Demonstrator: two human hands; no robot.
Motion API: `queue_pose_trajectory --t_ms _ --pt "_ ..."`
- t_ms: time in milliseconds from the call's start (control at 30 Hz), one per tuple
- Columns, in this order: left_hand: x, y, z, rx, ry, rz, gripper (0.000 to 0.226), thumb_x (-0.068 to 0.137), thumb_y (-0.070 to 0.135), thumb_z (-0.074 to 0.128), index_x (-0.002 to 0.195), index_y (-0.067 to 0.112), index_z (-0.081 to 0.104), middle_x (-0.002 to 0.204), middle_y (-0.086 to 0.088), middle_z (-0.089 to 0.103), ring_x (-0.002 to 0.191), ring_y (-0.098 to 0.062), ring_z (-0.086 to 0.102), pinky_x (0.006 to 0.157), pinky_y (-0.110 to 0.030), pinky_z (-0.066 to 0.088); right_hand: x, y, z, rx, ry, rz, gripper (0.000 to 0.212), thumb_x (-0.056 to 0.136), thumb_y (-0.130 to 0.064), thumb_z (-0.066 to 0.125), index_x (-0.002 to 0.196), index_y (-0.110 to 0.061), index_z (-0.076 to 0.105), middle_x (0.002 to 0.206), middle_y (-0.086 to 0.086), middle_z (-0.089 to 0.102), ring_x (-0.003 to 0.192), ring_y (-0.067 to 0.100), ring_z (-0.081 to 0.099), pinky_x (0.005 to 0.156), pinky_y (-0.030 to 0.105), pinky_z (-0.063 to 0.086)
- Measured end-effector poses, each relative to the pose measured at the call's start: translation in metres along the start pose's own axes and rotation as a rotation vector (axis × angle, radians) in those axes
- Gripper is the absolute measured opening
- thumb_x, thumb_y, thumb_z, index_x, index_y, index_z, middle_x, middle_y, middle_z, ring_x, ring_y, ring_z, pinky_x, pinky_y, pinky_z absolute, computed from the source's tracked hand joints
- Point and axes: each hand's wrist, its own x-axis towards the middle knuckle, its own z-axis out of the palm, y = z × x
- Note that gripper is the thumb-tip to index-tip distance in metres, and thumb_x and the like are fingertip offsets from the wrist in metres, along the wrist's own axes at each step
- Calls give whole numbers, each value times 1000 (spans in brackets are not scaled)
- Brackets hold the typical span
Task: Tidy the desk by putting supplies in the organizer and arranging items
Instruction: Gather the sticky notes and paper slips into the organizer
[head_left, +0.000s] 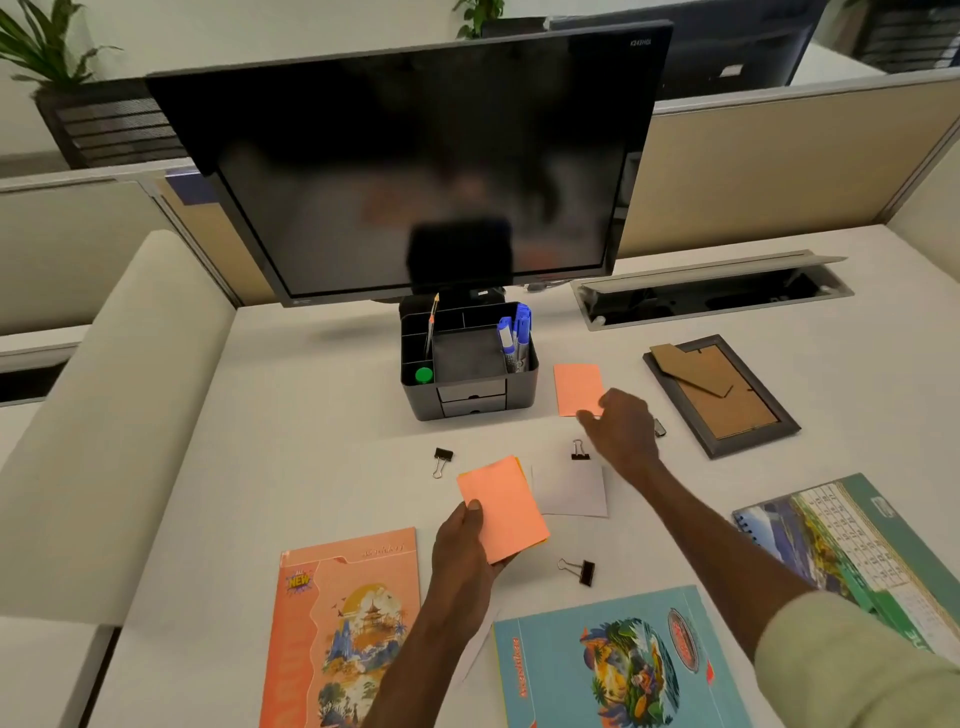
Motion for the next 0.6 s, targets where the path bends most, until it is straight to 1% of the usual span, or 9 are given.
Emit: queue_pose_trajectory --t_ms 67,133,233,300,400,467,600 --pt "4 -1 0 -11 -5 -3 33 104 25 40 133 14 51 127 -14 60 114 -32 59 81 -42 55 19 10 4 -56 -1 27 44 87 -37 66 101 3 58 99 18 64 97 33 60 77 36 46" --pt "6 -2 -2 -15 -6 2 32 104 25 40 132 15 52 125 -13 62 115 -32 59 83 -44 55 35 14 9 -112 -17 38 52 87 -44 64 103 5 55 104 21 62 100 34 57 82 40 46" --pt "10 -2 -4 -24 -4 7 28 103 25 40 127 18 54 126 -13 62 115 -32 59 83 -44 55 50 11 20 -190 -31 51 67 83 -59 60 110 2 53 111 20 58 104 33 56 81 38 48" --pt "12 0 -6 -30 5 10 25 104 23 40 122 20 56 125 -12 62 114 -30 59 82 -43 55 56 5 27 -234 -37 58 75 79 -66 61 114 1 51 113 19 55 105 32 54 80 37 48" --pt "15 3 -10 -51 14 19 21 104 23 40 114 22 59 121 -10 64 111 -29 60 82 -43 54 60 -4 35 -299 -49 84 82 72 -63 71 119 1 47 115 18 52 106 30 52 80 36 49" --pt "17 5 -13 -59 18 22 22 103 23 40 115 22 59 122 -10 64 112 -29 60 83 -43 54 65 -6 39 -301 -72 134 85 68 -59 76 121 0 46 116 18 52 108 30 51 81 36 49" --pt "20 6 -15 -79 41 22 20 103 22 41 112 22 59 119 -8 64 110 -29 60 84 -44 54 79 -6 42 -259 -142 282 96 60 -55 83 128 -2 42 125 16 52 117 32 49 93 38 45"
